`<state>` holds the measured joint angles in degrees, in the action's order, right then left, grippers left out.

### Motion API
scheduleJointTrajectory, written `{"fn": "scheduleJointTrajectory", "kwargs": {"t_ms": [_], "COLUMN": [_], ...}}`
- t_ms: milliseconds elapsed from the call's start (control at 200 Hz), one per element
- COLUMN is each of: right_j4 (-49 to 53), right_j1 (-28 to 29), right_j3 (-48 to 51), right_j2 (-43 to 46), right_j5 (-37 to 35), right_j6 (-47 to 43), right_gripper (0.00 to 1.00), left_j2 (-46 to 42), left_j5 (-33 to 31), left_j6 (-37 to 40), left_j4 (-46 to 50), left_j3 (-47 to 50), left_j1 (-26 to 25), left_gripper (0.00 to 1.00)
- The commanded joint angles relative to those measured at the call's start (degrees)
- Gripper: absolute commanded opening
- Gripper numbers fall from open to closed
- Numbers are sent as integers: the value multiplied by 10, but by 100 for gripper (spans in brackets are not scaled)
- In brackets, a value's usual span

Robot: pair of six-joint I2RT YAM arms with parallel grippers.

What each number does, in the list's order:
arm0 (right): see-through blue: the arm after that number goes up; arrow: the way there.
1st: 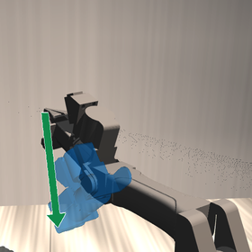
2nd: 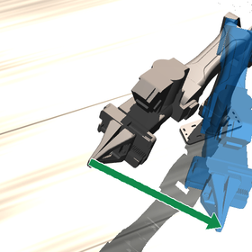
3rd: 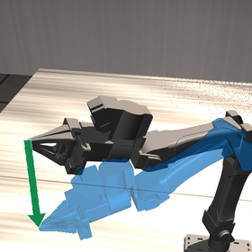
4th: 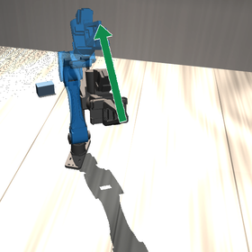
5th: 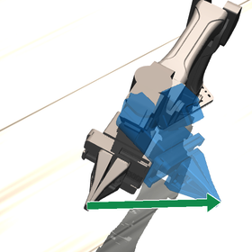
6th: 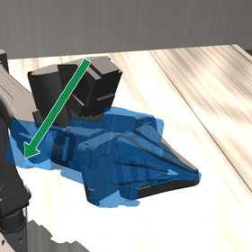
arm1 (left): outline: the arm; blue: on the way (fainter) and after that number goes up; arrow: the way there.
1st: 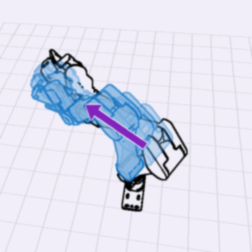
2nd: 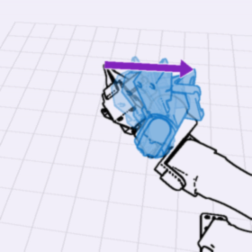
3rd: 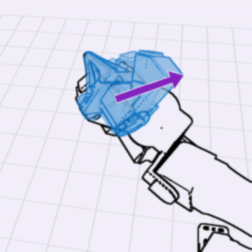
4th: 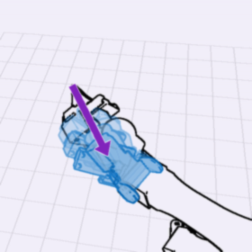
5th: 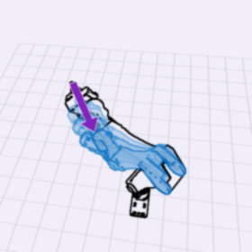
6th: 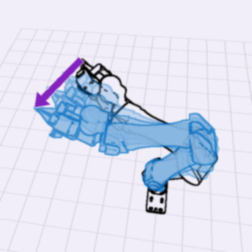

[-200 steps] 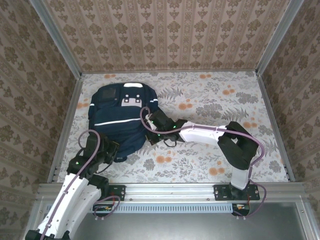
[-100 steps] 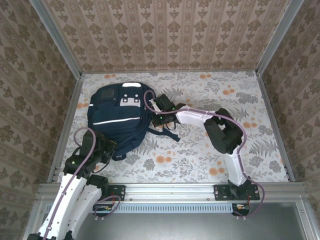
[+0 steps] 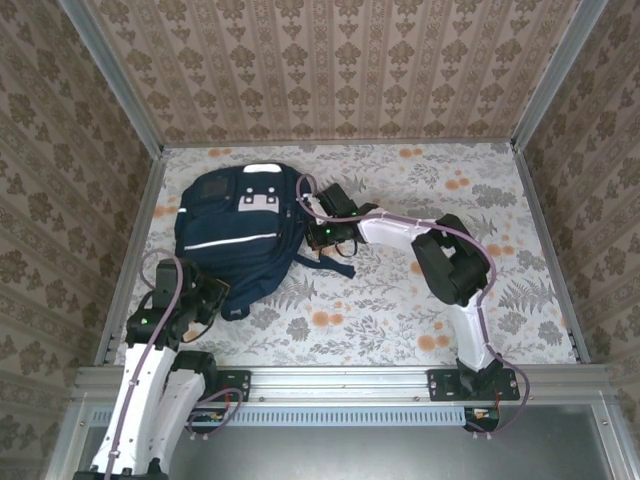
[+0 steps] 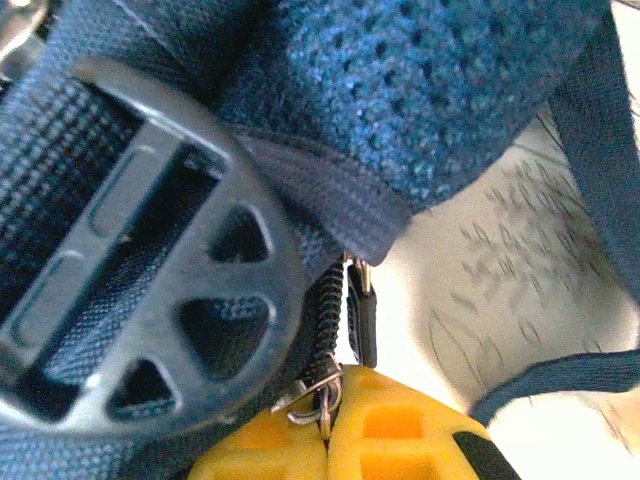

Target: Pack books, pencil case, and school supplies into a backpack

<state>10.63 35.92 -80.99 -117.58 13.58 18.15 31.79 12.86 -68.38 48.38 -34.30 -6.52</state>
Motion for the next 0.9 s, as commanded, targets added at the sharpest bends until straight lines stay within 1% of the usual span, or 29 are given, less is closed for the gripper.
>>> {"fn": "scheduleJointTrajectory", "kwargs": {"t_ms": [0,115,200,295,360,440,505,605,635,650,665,710,820,895], "right_j4": [-12,-14,0,-6,-5,11,22,43,51,55,60,72,93,102], "right_j1": [-59,-63,-81,-103,-107,-119,-132,-152,-158,-160,-163,-169,-185,-196], "right_j3": [58,105,110,119,120,106,89,53,40,32,25,3,-38,-52], "right_j2": [93,127,126,137,146,139,128,105,98,93,88,75,47,34], "right_j5": [-102,-130,-149,-133,-145,-149,-145,-146,-146,-147,-147,-150,-152,-152], "right_j6": [10,9,18,25,15,4,0,-6,-6,-6,-5,-5,-2,4], "right_gripper": [0,0,0,0,0,0,0,0,0,0,0,0,0,0], "left_j2": [12,25,30,38,39,42,51,84,100,107,115,143,211,256], "left_j5": [-4,7,25,61,78,66,42,-5,-19,-24,-28,-43,-79,-83], "left_j6": [59,83,90,80,55,24,-4,-45,-55,-59,-61,-65,-51,-38], "left_j4": [40,43,35,-10,-61,-107,-147,-215,-229,-236,-243,-264,-278,-271], "left_j3": [-42,-53,-52,-40,-25,-13,-4,4,2,1,-1,-9,-50,-77], "left_j1": [39,62,73,69,49,2,-52,-158,-186,-191,-214,-253,-320,-343], "left_gripper": [0,0,0,0,0,0,0,0,0,0,0,0,0,0]}}
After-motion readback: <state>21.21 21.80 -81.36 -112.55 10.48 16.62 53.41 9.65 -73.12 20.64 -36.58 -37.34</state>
